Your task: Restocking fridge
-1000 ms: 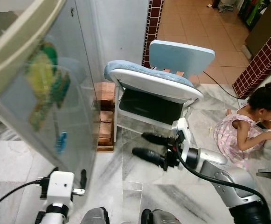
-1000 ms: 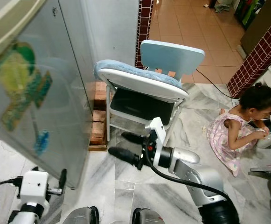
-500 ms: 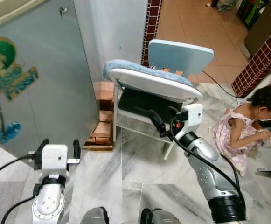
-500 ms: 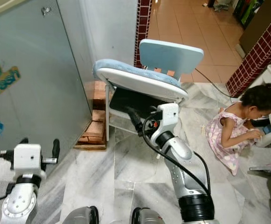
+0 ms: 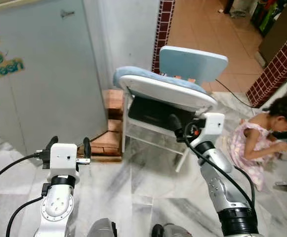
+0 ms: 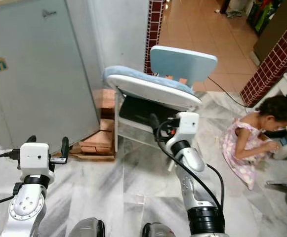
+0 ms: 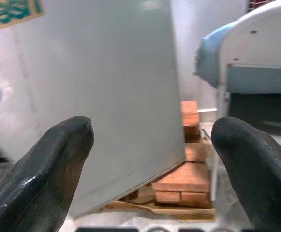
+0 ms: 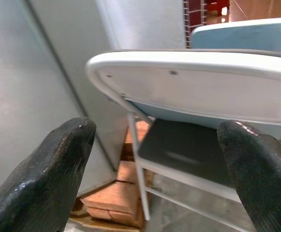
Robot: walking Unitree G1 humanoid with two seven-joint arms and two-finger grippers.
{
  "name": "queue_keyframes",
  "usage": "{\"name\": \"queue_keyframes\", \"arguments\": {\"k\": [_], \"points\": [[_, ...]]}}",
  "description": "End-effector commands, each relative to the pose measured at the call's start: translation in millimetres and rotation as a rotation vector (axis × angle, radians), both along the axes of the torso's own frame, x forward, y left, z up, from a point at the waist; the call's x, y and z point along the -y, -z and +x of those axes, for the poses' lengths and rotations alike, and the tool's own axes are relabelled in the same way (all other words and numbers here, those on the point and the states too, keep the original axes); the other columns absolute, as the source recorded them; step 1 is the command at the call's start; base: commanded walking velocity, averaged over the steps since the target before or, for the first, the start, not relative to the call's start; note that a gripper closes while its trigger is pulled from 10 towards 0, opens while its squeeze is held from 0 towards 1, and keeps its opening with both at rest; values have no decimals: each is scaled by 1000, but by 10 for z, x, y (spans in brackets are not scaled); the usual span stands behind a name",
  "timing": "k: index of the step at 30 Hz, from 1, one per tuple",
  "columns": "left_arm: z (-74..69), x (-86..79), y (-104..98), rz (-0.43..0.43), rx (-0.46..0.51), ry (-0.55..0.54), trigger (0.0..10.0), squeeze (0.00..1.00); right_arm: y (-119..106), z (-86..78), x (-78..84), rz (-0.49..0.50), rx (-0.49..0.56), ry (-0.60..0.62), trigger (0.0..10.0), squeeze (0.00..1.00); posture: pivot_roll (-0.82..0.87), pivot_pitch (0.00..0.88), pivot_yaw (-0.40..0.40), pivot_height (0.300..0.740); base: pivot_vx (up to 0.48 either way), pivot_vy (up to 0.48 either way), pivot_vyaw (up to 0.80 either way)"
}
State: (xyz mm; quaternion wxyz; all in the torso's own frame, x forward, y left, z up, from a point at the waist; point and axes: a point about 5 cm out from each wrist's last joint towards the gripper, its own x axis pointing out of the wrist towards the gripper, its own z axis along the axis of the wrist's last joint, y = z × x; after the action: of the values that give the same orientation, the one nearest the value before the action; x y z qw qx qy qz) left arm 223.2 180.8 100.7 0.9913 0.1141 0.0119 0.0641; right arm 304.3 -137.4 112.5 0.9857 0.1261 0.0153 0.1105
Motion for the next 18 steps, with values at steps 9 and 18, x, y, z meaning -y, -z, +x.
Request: {"name": "queue_keyframes", "arguments": {"k": [9,18], "points": [[68,2,-42,-5,24,-9,10000,0,37,2,58,-32,4,41,10000,0,32,125,-12,740,0,480,0],[93,-3,-60,-32,34,2,10000,0,77,4,102,-39,-5,74,10000,0,24,116,4,740,0,480,-217]]}}
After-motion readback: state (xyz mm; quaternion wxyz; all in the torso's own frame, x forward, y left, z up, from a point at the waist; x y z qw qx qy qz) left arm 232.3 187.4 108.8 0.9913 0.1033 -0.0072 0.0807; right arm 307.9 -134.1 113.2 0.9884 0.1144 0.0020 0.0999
